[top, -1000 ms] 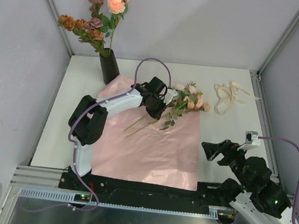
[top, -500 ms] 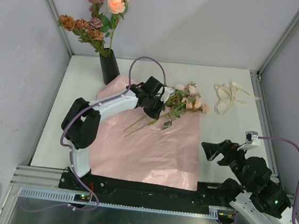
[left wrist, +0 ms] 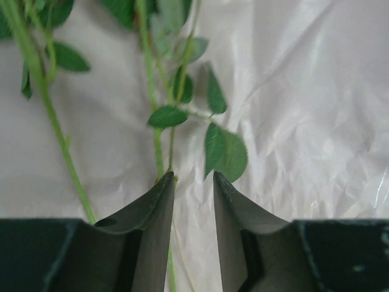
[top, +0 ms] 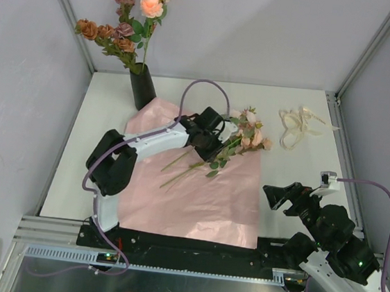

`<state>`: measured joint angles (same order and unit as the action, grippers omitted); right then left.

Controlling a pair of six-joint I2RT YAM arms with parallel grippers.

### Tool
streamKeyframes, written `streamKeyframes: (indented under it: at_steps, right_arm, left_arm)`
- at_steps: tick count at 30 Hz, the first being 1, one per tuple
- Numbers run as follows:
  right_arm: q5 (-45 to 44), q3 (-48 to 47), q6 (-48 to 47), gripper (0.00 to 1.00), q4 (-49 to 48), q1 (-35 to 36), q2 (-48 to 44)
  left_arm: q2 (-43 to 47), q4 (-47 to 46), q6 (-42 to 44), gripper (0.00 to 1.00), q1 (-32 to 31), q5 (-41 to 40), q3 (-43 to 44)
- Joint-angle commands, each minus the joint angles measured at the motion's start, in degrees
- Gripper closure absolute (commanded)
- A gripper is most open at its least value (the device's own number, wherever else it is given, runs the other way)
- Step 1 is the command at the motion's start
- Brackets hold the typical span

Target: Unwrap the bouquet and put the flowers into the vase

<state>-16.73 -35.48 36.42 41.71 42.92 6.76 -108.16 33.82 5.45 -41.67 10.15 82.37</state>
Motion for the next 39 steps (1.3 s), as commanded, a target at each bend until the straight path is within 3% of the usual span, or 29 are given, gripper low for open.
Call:
streamKeyframes:
  at_steps: [1,8,18,30,33,36,39]
  right_arm:
    - [-0.9,-0.1,0.0,0.01,-1.5,0.2,-0.5]
    - [-1.1,-0.1,0.1,0.01,-1.4,0.2,-1.0]
    - [-1.2,-0.1,-0.1,0.01,-1.5,0.2,-1.1]
    - [-1.3,-0.1,-0.1,0.01,-1.5,0.2,-1.1]
    - [-1.3,-0.1,-0.3,0.01,-1.6,0.3,-0.9]
    - [-1.4,-0.1,-0.2,0.01,-1.6,0.3,-0.9]
    - [-1.4,-0.1,-0.1,0.01,-1.6,0.2,-0.9]
  left_arm:
    - [-2.7,-1.2,6.7,0.63,-3.6,-0.9,6.5]
    - [-10.6,-1.1,6.2,0.62,-4.3,1.2,15.2]
    - [-18.3,-1.1,6.9,0.58,-4.8,-2.5,21.1]
    - [-22.2,-1.2,7.4,0.63,-4.8,-3.5,21.5]
    - [-21.8,-1.1,7.7,0.75,-4.8,-3.8,20.7]
    - [-19.8,-1.1,7.4,0.95,-4.8,-3.9,19.8]
    - [-16.7,-1.1,6.6,0.99,-4.8,-3.0,18.9]
